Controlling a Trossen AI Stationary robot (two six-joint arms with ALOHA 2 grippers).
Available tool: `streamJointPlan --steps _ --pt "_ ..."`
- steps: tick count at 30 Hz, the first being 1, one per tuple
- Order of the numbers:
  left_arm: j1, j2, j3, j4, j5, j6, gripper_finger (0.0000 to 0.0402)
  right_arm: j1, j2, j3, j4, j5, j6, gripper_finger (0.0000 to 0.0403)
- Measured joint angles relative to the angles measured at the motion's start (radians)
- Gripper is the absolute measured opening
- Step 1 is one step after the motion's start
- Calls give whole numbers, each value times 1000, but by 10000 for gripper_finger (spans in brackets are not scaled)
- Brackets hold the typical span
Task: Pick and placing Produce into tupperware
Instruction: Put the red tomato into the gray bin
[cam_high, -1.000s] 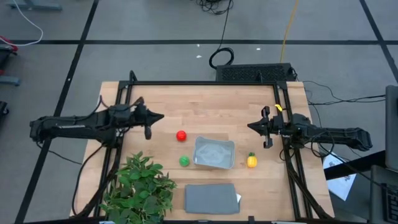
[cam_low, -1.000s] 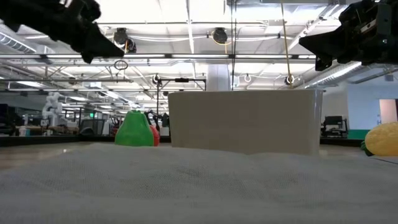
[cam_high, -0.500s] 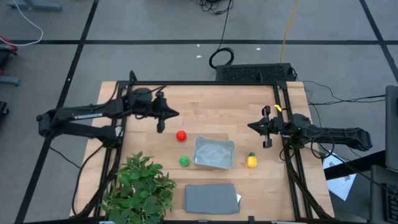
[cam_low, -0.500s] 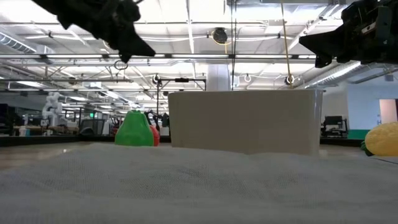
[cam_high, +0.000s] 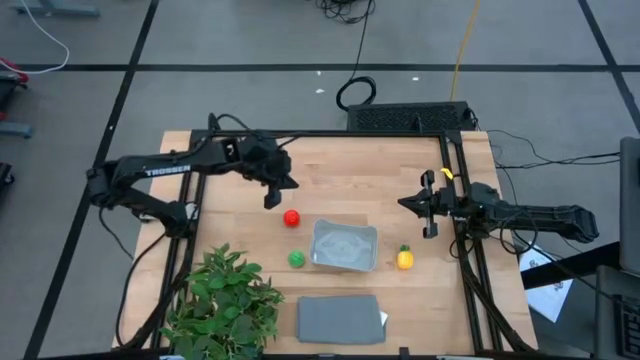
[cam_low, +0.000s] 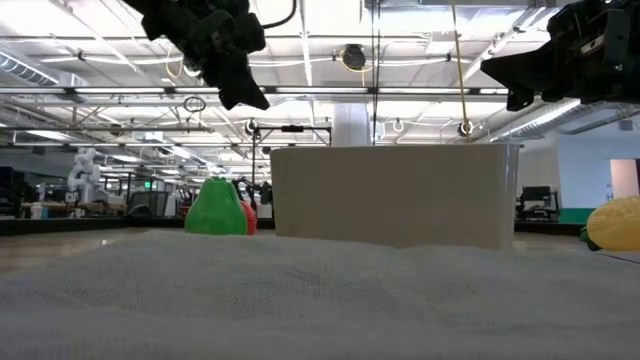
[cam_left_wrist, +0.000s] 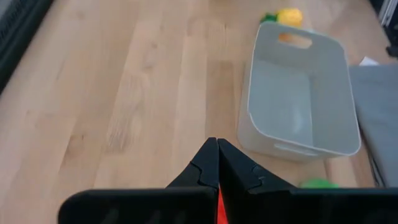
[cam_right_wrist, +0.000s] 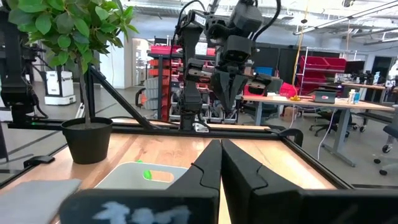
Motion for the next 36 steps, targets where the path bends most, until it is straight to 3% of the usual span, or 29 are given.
streamJointPlan --steps 8,13,22,29,36 --pt "-10 99 103 -233 -1 81 0 0 1 0 -11 0 1 0" --pt "-39 152 134 -336 -62 122 0 0 2 0 -10 0 1 0" --pt "-88 190 139 -334 -127 121 12 0 3 0 -10 0 1 0" --pt "-111 188 139 -305 -201 91 69 0 3 0 -25 0 1 0" --pt "-116 188 138 -294 -202 61 168 0 3 0 -39 0 1 0"
